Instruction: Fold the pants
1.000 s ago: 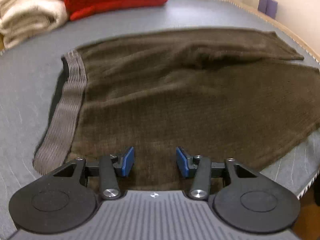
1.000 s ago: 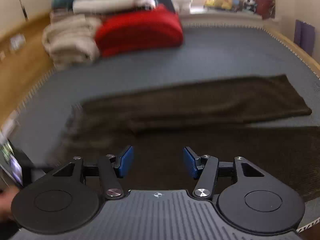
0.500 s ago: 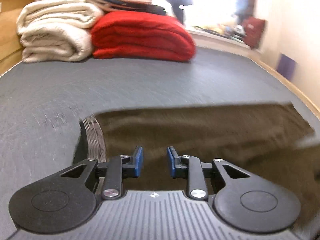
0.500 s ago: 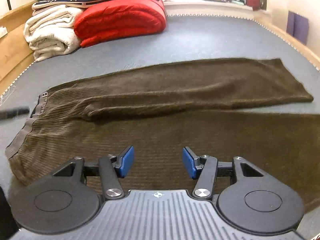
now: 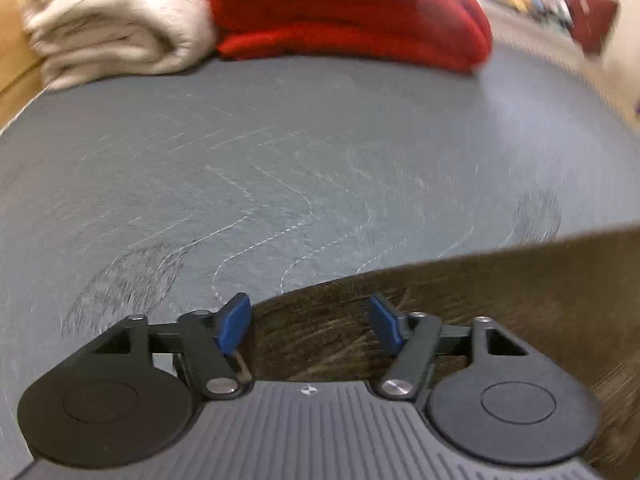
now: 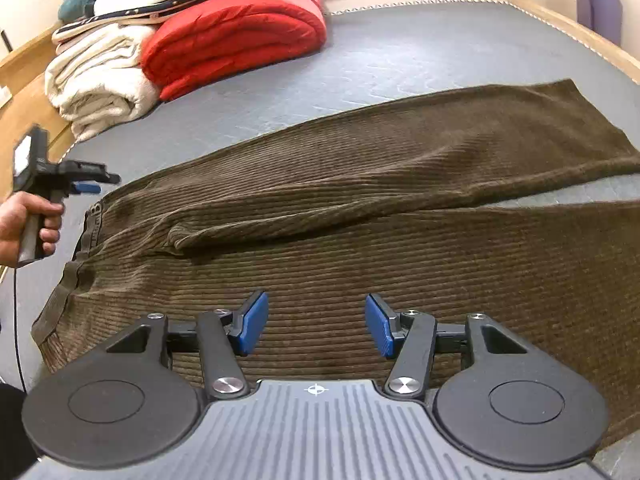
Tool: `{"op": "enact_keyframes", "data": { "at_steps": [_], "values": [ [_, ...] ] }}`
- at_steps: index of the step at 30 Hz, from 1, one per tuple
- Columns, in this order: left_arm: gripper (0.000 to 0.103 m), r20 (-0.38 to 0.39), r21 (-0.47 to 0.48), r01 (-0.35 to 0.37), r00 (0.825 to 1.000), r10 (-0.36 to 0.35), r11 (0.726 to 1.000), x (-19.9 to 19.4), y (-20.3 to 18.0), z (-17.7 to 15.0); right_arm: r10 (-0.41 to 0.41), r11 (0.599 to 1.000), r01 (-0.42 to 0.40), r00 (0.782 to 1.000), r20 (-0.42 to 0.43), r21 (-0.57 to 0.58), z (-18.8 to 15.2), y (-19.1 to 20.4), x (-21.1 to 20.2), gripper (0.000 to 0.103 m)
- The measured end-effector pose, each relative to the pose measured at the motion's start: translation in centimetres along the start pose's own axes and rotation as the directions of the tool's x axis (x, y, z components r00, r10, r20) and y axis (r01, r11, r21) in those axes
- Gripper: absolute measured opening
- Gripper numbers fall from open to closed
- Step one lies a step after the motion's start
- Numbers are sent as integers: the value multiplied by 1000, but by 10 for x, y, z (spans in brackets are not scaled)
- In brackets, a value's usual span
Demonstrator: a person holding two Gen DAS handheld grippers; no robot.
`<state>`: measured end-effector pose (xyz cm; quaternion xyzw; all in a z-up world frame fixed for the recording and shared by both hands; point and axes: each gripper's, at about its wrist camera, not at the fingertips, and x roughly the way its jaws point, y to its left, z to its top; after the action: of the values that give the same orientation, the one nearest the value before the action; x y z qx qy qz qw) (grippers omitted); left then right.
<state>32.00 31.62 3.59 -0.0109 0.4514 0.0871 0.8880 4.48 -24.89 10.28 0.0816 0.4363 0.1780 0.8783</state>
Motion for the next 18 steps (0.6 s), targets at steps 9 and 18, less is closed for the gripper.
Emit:
{"op": "enact_keyframes", "data": {
  "at_steps": [9, 18],
  "values": [
    [52, -93, 182, -4, 995, 22, 983, 34, -14, 5, -8, 999, 10, 999, -41, 38, 4, -11, 11, 56],
    [5, 4, 367, -15, 1000, 14, 930, -34, -36, -9, -163, 986, 164, 971, -176, -7, -2, -13, 44, 56]
  ]
}}
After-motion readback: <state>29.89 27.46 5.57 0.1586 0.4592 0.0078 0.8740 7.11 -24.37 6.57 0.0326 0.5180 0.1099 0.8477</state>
